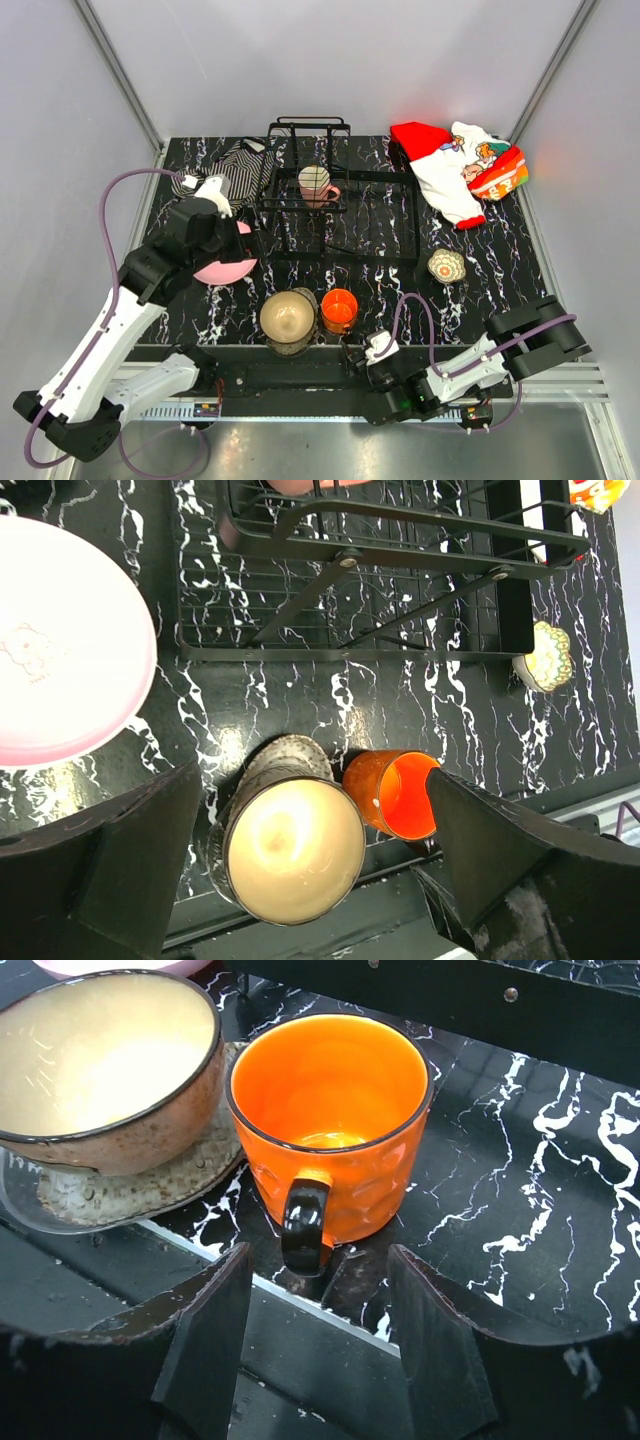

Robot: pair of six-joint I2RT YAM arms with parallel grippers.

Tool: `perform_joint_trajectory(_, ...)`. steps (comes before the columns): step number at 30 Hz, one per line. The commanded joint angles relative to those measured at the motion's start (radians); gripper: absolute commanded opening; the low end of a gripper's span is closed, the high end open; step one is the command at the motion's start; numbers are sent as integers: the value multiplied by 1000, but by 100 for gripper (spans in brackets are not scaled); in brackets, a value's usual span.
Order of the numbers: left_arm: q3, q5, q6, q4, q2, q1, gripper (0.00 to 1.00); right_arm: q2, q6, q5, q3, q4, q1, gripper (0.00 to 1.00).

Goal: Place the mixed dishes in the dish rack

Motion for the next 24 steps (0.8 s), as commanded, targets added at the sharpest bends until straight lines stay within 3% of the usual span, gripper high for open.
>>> perform_joint_trajectory(1,33,34,-20,57,5,3,99,-11,-35,31,-11,97,7,62)
perform_joint_trajectory(8,27,20,-23,48,-6,3,99,41,-138,0,-40,241,5,62)
perform_joint_trajectory(14,22,28,-38,51,11,3,99,219,-406,-38,-86,684,-1,63)
perform_joint_trajectory(15,25,31,-43,51,18,3,99,298,-511,-43,-89,865,-2,63)
perform_joint_trajectory(17,33,36,-44,50,23,3,99,385,-608,-49,-80,1050,-4,63)
perform_joint_trajectory(24,36,33,-52,50,12,3,99,428,-672,-100,-18,1063,-16,65)
